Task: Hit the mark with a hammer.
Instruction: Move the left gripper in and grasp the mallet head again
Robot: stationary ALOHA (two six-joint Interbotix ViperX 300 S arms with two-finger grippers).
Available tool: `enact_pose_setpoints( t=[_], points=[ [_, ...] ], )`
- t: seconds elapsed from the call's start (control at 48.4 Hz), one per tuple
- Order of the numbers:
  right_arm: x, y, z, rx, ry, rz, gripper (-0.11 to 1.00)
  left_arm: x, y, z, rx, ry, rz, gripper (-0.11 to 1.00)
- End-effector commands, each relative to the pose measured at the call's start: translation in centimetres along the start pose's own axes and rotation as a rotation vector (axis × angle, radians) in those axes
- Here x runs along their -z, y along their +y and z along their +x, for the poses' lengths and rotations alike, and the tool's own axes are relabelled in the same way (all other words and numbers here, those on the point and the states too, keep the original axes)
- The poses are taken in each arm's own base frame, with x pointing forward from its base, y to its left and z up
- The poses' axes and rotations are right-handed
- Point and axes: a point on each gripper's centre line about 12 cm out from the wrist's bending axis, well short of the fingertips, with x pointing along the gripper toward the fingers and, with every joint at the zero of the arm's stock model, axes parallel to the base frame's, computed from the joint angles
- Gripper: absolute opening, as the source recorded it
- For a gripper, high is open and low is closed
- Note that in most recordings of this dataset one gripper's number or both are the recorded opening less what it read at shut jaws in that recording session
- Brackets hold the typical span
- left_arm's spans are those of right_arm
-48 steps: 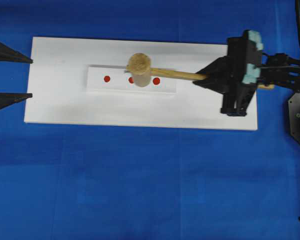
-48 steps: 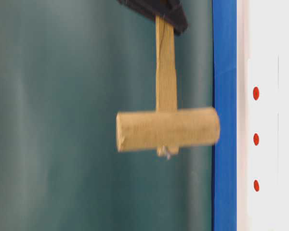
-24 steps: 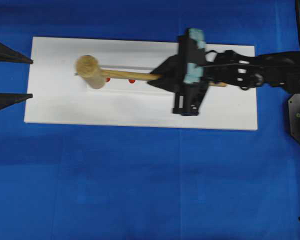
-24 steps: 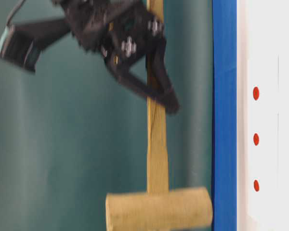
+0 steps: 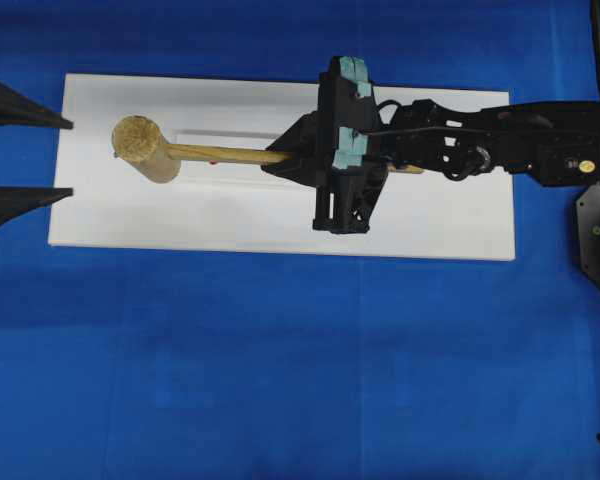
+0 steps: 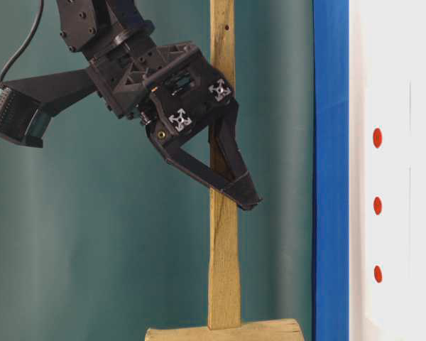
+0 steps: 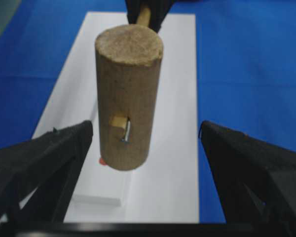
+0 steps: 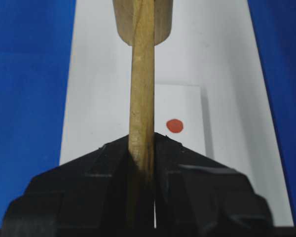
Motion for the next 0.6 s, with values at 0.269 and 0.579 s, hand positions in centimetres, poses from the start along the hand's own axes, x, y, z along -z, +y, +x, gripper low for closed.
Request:
enact_pose_setpoints(
  t=[0.269, 0.579],
  points=[
    [-1.9, 0.2, -0.4, -0.003, -0.052, 0.0, 0.03, -0.1, 0.7, 4.8, -0.032, -0.04, -0.011, 0.89],
    [-1.9, 0.3, -0.4, -0.005, -0.054, -0.001, 0.03, 0.1, 0.8, 9.6, -0.029, 0.043, -0.012, 0.93]
  ],
)
